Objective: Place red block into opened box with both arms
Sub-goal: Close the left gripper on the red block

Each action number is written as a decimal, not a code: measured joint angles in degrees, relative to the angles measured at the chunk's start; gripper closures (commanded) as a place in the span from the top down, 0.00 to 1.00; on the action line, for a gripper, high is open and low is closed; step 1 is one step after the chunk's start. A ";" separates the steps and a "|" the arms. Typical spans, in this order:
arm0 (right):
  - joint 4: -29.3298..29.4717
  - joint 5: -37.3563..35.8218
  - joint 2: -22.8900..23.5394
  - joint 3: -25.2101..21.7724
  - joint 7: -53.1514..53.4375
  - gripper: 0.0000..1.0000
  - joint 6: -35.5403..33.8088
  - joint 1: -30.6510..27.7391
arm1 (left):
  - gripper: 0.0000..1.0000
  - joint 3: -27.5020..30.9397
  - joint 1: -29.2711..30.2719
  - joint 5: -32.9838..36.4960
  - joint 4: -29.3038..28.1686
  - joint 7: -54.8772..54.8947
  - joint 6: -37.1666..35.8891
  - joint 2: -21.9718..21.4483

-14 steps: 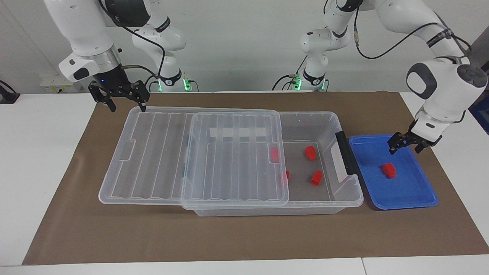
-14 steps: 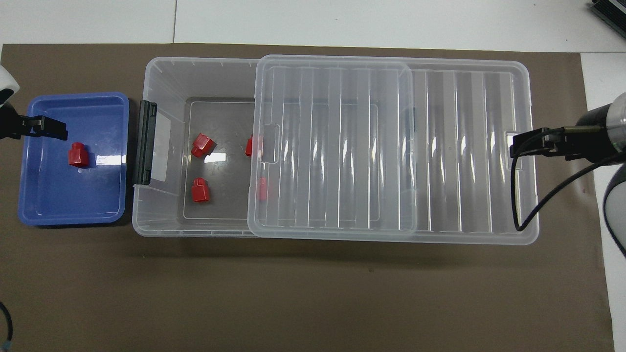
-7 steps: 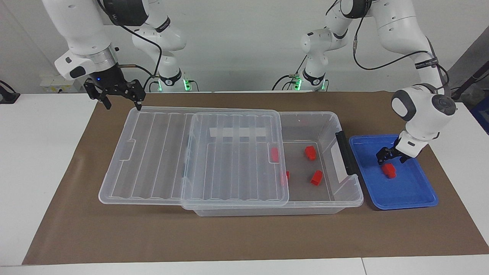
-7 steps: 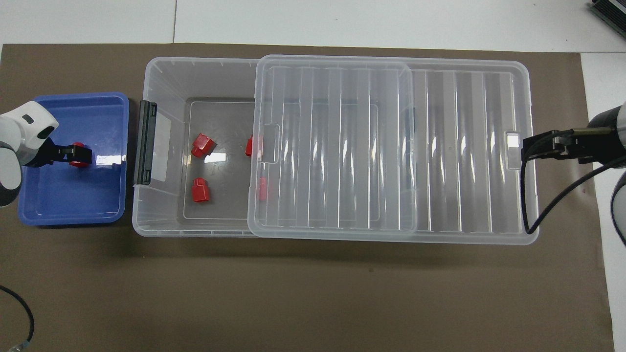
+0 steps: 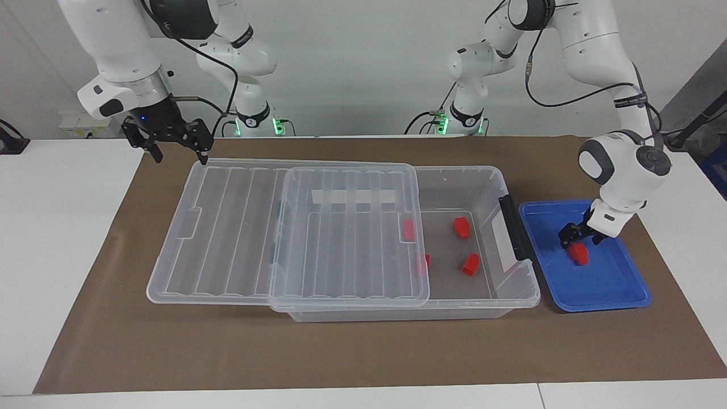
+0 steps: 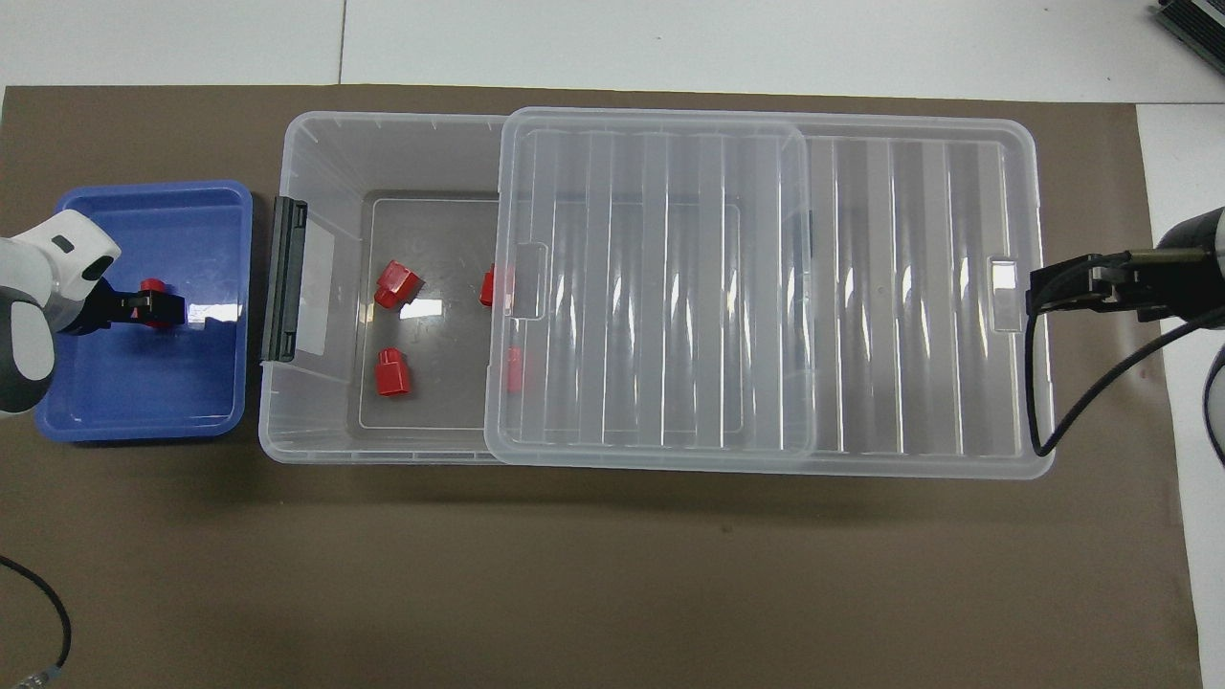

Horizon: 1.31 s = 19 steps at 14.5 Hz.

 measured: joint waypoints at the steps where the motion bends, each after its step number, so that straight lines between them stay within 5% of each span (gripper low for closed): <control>1: 0.00 0.00 0.00 0.00 0.00 1.00 0.00 0.00 | 0.95 -0.04 0.00 0.00 0.00 0.00 0.11 0.00; 13: -0.01 0.00 0.00 0.00 0.00 1.00 0.00 0.00 | 0.91 -0.63 -0.07 0.00 -1.62 -1.28 4.06 0.37; 16: -0.03 0.00 0.00 0.00 0.00 1.00 0.00 0.00 | 0.73 -0.63 -0.07 0.00 -1.64 -1.32 4.31 0.37; 19: -0.03 0.00 0.00 0.00 0.00 1.00 0.00 0.00 | 0.65 -0.64 -0.07 0.00 -1.65 -1.33 4.38 0.37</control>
